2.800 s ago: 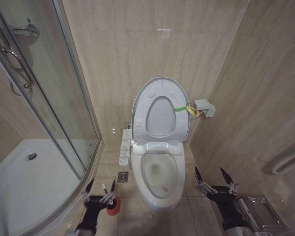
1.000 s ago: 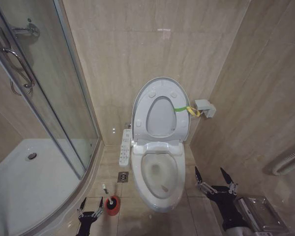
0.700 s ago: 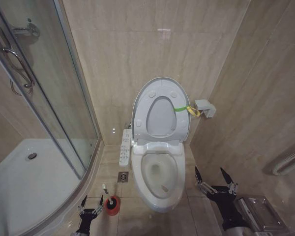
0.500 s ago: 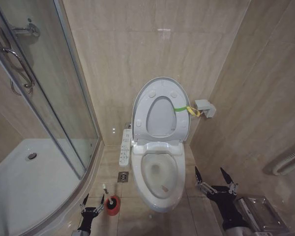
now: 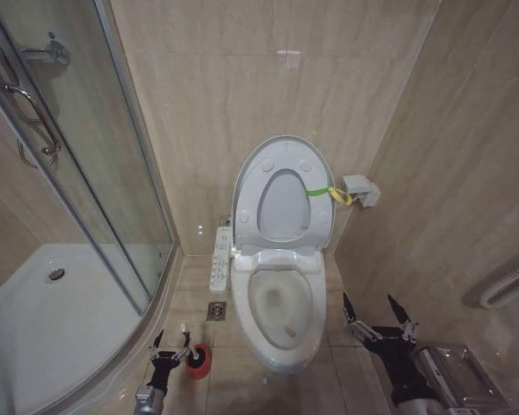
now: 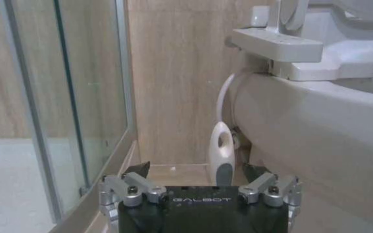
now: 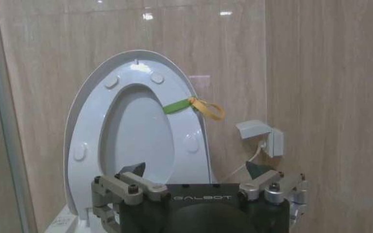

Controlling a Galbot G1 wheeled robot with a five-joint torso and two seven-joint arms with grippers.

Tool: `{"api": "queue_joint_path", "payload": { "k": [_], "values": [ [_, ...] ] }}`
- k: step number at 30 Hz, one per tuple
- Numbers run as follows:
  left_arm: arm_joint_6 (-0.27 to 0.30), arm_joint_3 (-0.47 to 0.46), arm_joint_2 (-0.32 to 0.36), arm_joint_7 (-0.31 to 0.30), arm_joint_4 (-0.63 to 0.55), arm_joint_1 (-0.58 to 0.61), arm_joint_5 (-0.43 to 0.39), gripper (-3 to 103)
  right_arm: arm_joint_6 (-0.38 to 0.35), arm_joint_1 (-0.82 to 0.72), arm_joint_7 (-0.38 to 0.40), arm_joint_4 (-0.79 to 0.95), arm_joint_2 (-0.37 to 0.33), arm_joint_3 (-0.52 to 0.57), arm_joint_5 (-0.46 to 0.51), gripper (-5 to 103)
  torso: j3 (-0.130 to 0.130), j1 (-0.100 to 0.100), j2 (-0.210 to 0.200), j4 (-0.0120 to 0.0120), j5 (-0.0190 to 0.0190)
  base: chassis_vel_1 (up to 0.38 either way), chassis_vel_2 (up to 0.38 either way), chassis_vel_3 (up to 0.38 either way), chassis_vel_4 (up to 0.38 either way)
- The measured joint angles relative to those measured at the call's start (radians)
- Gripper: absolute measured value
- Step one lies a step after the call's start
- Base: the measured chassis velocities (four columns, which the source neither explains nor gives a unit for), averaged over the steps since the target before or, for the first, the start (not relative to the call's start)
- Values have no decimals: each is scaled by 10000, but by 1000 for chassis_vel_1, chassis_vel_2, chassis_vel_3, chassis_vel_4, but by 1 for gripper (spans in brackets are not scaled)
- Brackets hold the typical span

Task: Open the toilet lid, clean the toilet bowl with a toilet brush, close the toilet lid, and flush.

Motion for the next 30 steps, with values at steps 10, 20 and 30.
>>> {"api": "queue_joint_path", "payload": {
  "k": [10, 20, 30],
  "values": [
    [-105, 79, -40, 128, 667, -601, 168, 94, 0, 0, 0, 0, 0, 0, -1, 100, -1, 0, 0, 0, 0, 0, 0, 0, 0],
    [-113, 96, -78, 151, 1002, -925, 234, 93, 0, 0, 0, 0, 0, 0, 0, 100, -1, 0, 0, -1, 0, 0, 0, 0, 0],
    [-113, 89, -160, 175, 1208, -978, 202, 90, 0, 0, 0, 0, 0, 0, 0, 100, -1, 0, 0, -1, 0, 0, 0, 0, 0]
  ]
}}
